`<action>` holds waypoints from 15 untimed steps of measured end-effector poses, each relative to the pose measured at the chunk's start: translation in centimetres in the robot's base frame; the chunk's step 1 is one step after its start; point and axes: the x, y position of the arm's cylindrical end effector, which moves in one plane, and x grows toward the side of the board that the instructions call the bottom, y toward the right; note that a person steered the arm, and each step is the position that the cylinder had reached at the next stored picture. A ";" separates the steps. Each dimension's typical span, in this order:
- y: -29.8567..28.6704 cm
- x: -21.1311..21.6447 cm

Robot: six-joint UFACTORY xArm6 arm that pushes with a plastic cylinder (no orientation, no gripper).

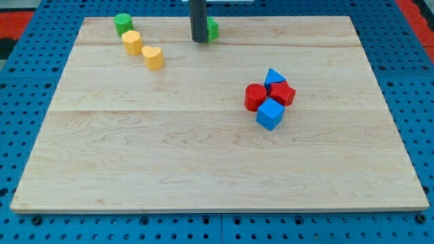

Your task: Move your arm to the left of red circle

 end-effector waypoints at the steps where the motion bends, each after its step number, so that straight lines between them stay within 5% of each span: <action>1: -0.9 -0.4; 6: -5.9 0.4; 9: -4.8 12.8; 12: 3.6 26.4; 15: 3.3 23.3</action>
